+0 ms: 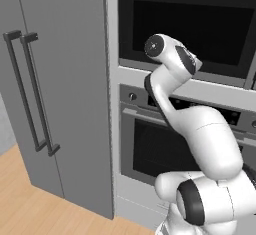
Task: Pick the bell pepper from the sink and place it in the bowl. Then pick the bowl and place it in the microwave. Then close the microwave door and press the start button.
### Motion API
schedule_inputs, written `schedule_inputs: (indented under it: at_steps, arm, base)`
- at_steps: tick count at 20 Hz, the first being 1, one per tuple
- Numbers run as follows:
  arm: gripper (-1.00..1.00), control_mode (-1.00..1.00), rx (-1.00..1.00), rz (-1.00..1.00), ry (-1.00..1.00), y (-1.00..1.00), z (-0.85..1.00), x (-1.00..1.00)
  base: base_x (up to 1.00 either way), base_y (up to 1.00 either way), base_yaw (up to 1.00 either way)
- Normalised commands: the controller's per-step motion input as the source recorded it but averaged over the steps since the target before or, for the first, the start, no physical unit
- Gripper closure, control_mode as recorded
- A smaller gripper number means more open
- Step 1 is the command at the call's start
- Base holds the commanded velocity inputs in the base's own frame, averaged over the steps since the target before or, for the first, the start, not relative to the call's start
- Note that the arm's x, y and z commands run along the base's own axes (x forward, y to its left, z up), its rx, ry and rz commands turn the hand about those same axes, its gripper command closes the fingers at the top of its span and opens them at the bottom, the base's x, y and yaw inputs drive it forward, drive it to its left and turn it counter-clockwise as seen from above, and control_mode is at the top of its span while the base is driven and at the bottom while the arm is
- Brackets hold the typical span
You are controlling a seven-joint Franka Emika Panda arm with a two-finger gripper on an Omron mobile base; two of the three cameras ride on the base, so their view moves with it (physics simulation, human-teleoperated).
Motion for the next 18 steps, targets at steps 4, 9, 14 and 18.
schedule_inputs:
  at_steps: [4, 9, 14, 18]
  arm:
    - [-1.0, -1.0, 0.0, 0.0, 0.09, -0.04, 0.14, -0.18]
    - [-1.0, -1.0, 0.0, 0.0, 0.0, 0.0, 0.21, -1.0]
    - [-1.0, -1.0, -0.05, 0.03, -0.06, -0.05, 0.0, -1.0]
    - [1.0, -1.0, -0.18, 0.04, -0.07, -0.07, -0.11, -0.95]
  base:
    - [0.0, 0.0, 0.0]
    - [0.0, 0.0, 0.0]
    - [0.0, 0.0, 0.0]
    - [0.0, 0.0, 0.0]
